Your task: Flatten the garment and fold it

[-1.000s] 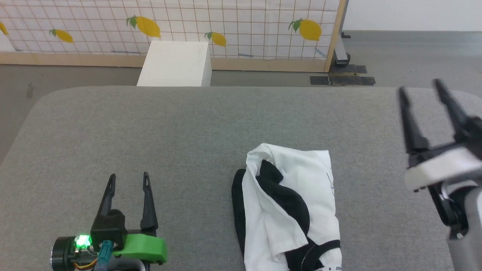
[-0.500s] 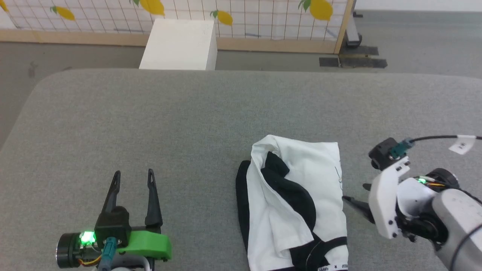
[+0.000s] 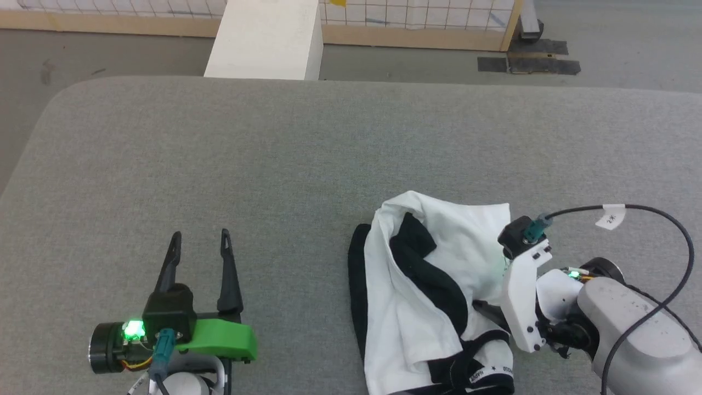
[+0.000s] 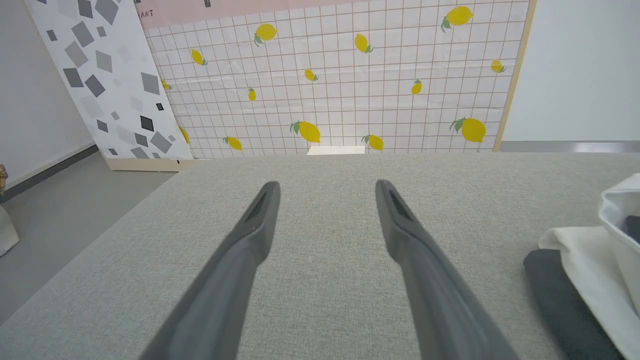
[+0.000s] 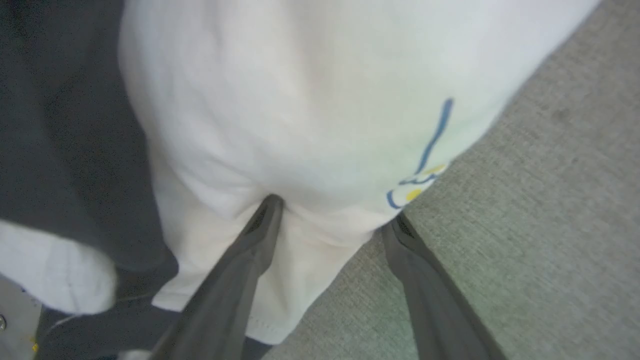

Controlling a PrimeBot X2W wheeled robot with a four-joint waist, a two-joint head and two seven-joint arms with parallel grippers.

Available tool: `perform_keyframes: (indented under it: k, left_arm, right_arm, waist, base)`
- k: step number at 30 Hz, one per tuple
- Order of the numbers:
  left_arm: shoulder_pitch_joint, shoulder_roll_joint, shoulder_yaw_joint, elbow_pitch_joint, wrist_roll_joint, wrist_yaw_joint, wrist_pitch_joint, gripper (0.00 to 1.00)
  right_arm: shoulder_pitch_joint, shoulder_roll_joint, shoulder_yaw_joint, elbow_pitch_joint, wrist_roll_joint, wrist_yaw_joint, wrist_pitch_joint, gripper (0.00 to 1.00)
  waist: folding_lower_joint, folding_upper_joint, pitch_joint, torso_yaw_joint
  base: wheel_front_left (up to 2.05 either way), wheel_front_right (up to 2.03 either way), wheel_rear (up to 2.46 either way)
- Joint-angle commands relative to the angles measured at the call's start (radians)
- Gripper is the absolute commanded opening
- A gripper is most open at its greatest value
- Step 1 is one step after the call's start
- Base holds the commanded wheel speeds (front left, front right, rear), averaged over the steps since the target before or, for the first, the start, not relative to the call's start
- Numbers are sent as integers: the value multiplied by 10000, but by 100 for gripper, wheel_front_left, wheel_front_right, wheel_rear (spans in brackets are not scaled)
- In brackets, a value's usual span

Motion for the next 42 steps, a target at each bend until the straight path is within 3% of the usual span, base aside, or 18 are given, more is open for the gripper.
perform_keyframes:
  k: [1, 6, 10, 17, 23, 31, 42]
  left_arm:
    - [-26, -13, 53, 28, -21, -25, -38, 100]
    - [158, 43, 195, 27, 2, -48, -38, 100]
    - [325, 76, 418, -101, -36, -7, -38, 100]
    - [411, 145, 846, -492, -25, 128, -38, 100]
    - [67, 374, 1091, -934, 118, 175, -38, 100]
    - [-629, 675, 1021, -1518, 329, 141, -38, 100]
    - [-1541, 681, 428, -2109, 438, 130, -38, 100]
  right_arm:
    - [384, 179, 435, 440, 163, -23, -176, 0]
    - [-170, -320, 797, -82, 382, -23, -1210, 0]
    - [-813, -974, 1293, -1321, 215, -23, -1764, 0]
    - [-1807, -2253, 1995, -3378, -220, -23, -1647, 0]
    - [-2506, -3329, 1980, -3824, -727, -23, -1611, 0]
    - [-3455, -4674, 1654, -2598, -1797, -23, -2200, 0]
    - [-4369, -5105, 391, 764, -2665, -23, -2948, 0]
  waist:
    - [0, 0, -155, -158]
    - [0, 0, -441, -574]
    - [0, 0, -446, -1240]
    - [0, 0, 81, -2869]
    - [0, 0, 1051, -4011]
    - [0, 0, 2366, -4342]
    - [0, 0, 3435, -3594]
  base:
    - [0, 0, 0]
    - [0, 0, 0]
    - [0, 0, 0]
    - [0, 0, 0]
    - [0, 0, 0]
    - [0, 0, 0]
    - [0, 0, 0]
